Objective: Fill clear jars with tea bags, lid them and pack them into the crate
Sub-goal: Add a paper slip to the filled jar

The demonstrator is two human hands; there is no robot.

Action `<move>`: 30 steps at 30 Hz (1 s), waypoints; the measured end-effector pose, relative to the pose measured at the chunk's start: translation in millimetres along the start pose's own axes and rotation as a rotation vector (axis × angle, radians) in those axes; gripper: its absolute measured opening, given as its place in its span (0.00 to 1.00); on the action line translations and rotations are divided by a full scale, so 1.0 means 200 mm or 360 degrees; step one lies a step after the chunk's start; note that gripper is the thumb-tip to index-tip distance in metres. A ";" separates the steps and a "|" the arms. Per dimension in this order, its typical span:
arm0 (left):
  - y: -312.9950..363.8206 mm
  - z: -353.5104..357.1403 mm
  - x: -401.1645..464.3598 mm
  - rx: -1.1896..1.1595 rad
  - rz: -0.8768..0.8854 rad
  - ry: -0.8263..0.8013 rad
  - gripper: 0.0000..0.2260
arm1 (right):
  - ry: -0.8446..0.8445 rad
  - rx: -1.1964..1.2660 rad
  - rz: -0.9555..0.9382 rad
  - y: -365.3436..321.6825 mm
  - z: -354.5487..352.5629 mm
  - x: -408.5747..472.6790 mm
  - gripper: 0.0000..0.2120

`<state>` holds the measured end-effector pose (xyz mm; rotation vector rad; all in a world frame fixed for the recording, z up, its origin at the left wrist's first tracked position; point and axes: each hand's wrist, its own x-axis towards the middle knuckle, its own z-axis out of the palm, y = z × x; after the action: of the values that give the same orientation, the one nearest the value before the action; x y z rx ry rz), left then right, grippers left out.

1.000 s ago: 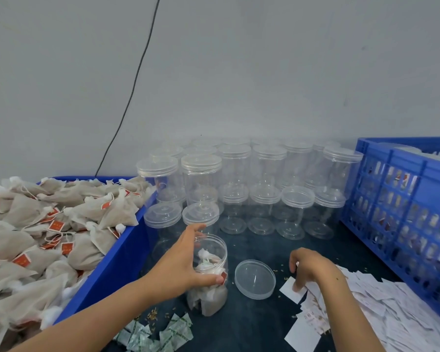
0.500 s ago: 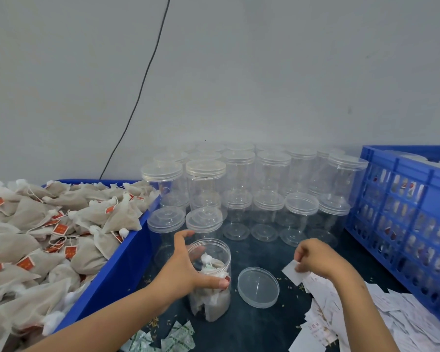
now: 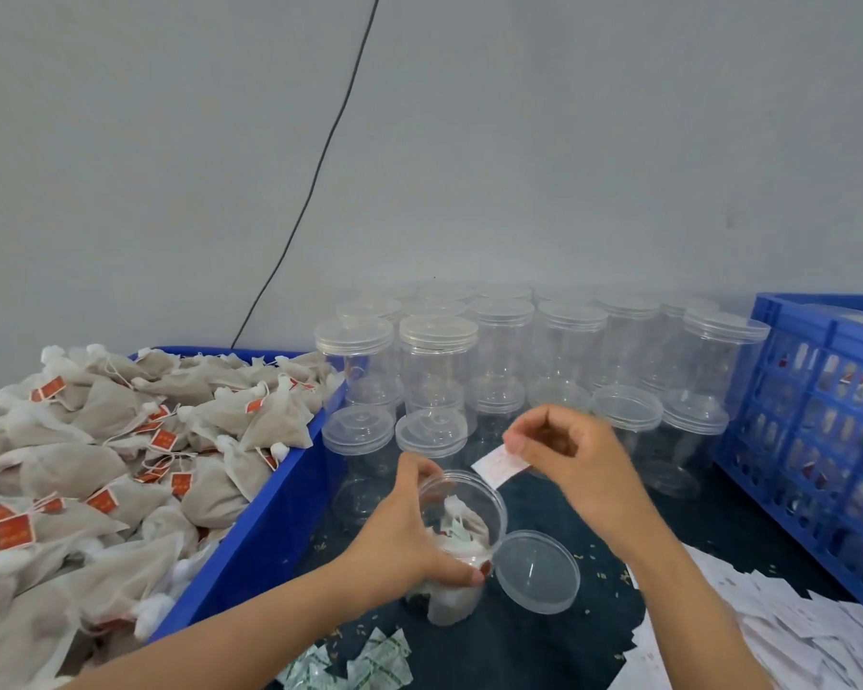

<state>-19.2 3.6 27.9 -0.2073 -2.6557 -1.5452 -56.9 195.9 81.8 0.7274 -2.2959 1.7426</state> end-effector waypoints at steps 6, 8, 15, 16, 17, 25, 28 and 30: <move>0.03 0.01 -0.03 0.0183 0.0267 0.0031 0.36 | -0.0331 -0.0504 -0.0231 -0.03 0.16 -0.03 0.12; 0.03 0.01 -0.03 0.0224 0.0281 0.0036 0.36 | -0.0364 -0.0691 -0.0261 -0.01 0.20 -0.03 0.13; 0.04 0.01 -0.03 0.0268 0.0316 0.0029 0.33 | -0.0638 -0.1216 -0.0239 0.05 0.26 -0.03 0.10; 0.04 0.01 -0.03 0.0273 0.0314 0.0033 0.33 | -0.0662 -0.1253 -0.0224 0.06 0.26 -0.03 0.11; 0.03 0.01 -0.03 0.0278 0.0311 0.0034 0.33 | -0.0667 -0.1259 -0.0251 0.06 0.26 -0.04 0.10; 0.02 0.00 -0.02 0.0273 0.0293 0.0041 0.37 | -0.0528 -0.1716 -0.0394 0.01 0.30 -0.05 0.13; 0.02 -0.01 -0.01 0.0279 0.0274 0.0062 0.38 | -0.0397 -0.1657 -0.0602 0.00 0.29 -0.06 0.13; 0.02 -0.01 -0.01 0.0290 0.0254 0.0075 0.38 | -0.0382 -0.1650 -0.0695 0.00 0.28 -0.06 0.19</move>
<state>-16.3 3.5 31.4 -0.3574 -2.6501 -1.2397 -38.1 146.9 60.5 1.0722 -2.4607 0.1869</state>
